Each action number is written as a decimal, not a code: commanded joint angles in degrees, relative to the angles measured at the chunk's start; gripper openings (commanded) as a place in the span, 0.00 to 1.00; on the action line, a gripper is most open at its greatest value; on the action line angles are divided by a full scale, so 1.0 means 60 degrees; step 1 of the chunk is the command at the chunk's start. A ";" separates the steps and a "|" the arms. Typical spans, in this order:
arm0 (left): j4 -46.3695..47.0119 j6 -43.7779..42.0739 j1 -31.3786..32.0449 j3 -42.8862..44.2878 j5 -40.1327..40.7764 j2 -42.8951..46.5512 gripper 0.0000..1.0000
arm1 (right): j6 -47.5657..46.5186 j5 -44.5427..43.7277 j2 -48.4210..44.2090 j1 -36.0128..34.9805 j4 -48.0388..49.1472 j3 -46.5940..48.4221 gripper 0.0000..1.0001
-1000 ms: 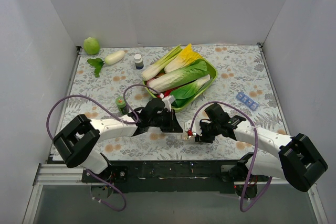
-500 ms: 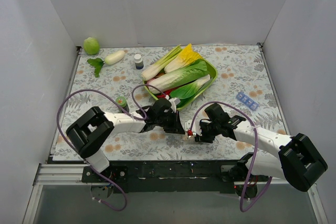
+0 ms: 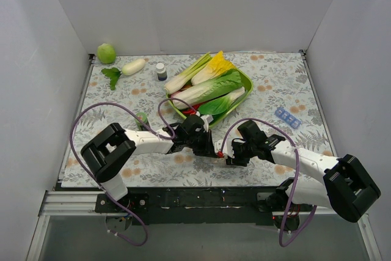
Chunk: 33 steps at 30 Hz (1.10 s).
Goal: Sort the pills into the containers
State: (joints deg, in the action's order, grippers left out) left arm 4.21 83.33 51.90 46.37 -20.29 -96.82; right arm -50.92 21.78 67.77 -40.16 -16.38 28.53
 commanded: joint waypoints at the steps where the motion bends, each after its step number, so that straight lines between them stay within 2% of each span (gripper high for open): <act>1: -0.0951 -0.0192 0.0037 0.0181 0.0483 0.0973 0.00 | 0.0195 -0.0173 0.0219 -0.0015 -0.0229 -0.0054 0.12; 6: -0.1038 -0.0105 -0.0036 0.0314 -0.0147 0.1765 0.00 | 0.0210 -0.0144 0.0234 -0.0030 -0.0243 -0.0024 0.13; 12: -0.1638 -0.0265 -0.0154 0.0006 -0.0178 0.2585 0.02 | 0.0064 -0.0042 0.0161 -0.0015 -0.0506 0.0034 0.16; 15: -0.2150 -0.0586 -0.0285 -0.0038 -0.0133 0.3185 0.12 | -0.0156 0.0105 0.0102 -0.0044 -0.0711 0.0093 0.20; 16: -0.2441 -0.0718 -0.0344 -0.0009 -0.0090 0.3375 0.17 | -0.0244 0.0178 0.0087 -0.0030 -0.0886 0.0107 0.25; 17: -0.2618 -0.1009 -0.0475 0.0035 0.0070 0.3798 0.27 | -0.0361 0.0208 0.0029 -0.0030 -0.0960 0.0137 0.29; 18: -0.2794 -0.1157 -0.0563 0.0166 0.0231 0.3990 0.32 | -0.0405 0.0266 0.0014 -0.0030 -0.1005 0.0151 0.34; 19: -0.3100 -0.1347 -0.0680 0.0254 0.0320 0.4210 0.36 | -0.0449 0.0353 -0.0015 -0.0015 -0.1136 0.0181 0.45; 20: -0.3234 -0.1668 -0.1000 0.0342 0.0408 0.4386 0.44 | -0.0479 0.0398 -0.0117 -0.0030 -0.1195 0.0210 0.51; 22: -0.3614 -0.2021 -0.1426 0.0708 0.0453 0.4811 0.51 | -0.0552 0.0486 -0.0220 -0.0030 -0.1297 0.0298 0.68; 25: -0.3981 -0.2681 -0.2334 0.1321 0.0380 0.5003 0.67 | -0.0625 0.0530 -0.0469 -0.0030 -0.1532 0.0488 0.81; 26: -0.4055 -0.2856 -0.2786 0.1469 0.0365 0.4989 0.74 | -0.0625 0.0559 -0.0614 -0.0015 -0.1663 0.0561 0.84; 27: -0.4128 -0.3163 -0.3022 0.1587 0.0336 0.4901 0.98 | -0.0640 0.0588 -0.0688 -0.0015 -0.1708 0.0620 0.88; 28: -0.4230 -0.3311 -0.3271 0.1893 0.0321 0.4799 0.98 | -0.0640 0.0603 -0.0733 -0.0015 -0.1766 0.0751 0.91; 33: -0.3910 -0.3678 -0.5146 0.2320 0.0203 0.4111 0.98 | -0.0742 0.0662 -0.0806 0.0072 -0.2219 0.1278 0.95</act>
State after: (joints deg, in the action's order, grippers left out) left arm -18.15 65.54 27.68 57.84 -18.98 -69.56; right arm -54.41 24.14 63.81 -40.14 -26.55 31.92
